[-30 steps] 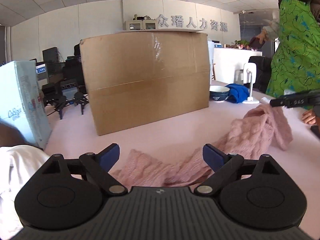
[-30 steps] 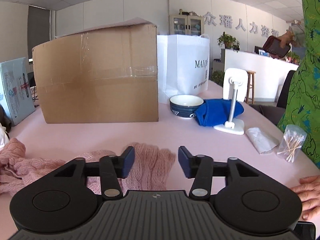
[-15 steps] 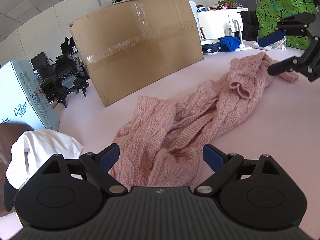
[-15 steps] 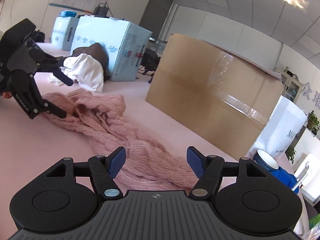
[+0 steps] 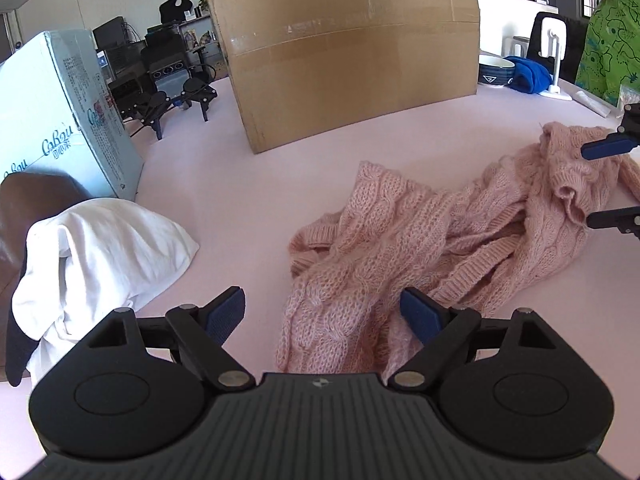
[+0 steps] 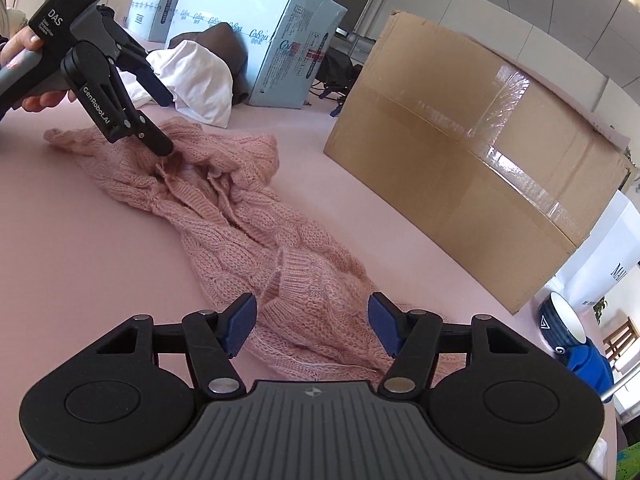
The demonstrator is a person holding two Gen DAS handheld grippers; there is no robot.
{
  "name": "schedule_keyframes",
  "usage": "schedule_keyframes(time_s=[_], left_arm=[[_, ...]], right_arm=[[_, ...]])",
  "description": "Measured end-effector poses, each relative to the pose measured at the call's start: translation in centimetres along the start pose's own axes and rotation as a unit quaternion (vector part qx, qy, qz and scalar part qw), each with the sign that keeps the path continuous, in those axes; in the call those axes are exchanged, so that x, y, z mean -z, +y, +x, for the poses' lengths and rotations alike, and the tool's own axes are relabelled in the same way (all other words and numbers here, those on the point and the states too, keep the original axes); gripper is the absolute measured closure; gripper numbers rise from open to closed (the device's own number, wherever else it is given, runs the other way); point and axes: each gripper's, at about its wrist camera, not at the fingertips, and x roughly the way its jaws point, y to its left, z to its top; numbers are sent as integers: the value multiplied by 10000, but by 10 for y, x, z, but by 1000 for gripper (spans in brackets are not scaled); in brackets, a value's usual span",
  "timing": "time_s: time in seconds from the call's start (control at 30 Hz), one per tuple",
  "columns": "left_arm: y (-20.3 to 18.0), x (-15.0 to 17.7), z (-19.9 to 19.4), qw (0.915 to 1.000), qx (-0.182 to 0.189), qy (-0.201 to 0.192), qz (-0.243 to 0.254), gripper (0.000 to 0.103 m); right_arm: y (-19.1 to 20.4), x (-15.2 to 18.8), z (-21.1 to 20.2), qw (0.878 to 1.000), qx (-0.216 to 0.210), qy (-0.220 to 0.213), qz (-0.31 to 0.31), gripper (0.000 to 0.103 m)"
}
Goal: Fold clothes
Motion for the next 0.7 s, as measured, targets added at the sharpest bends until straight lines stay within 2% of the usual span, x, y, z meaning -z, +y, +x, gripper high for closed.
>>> schedule_keyframes(time_s=[0.1,0.2,0.23,0.27,0.3,0.43,0.53,0.7], left_arm=[[-7,-1,6,10000,59,53,6,60],[-10,-1,6,10000,-62,40,5,70],[-8,-2,4,10000,-68,36,-48,73],[-6,-2,2,9999,-45,34,-122,81],[-3,-3,0,9998,-17,33,-199,86],[7,-8,-11,9987,8,-106,-503,90],[5,-18,-13,9982,-164,-221,-535,91],[0,-44,-18,9973,-187,-497,-499,91]], right_arm=[[-2,1,7,9999,-41,79,146,58],[-4,2,9,9997,-19,131,210,75],[-5,3,8,9997,18,127,231,84],[-5,3,8,9996,40,120,247,91],[-6,3,7,9995,70,93,297,93],[-19,4,-4,9975,278,-179,622,97],[-31,2,-8,9942,451,-370,900,99],[-63,-7,-15,9785,855,-815,1690,99]])
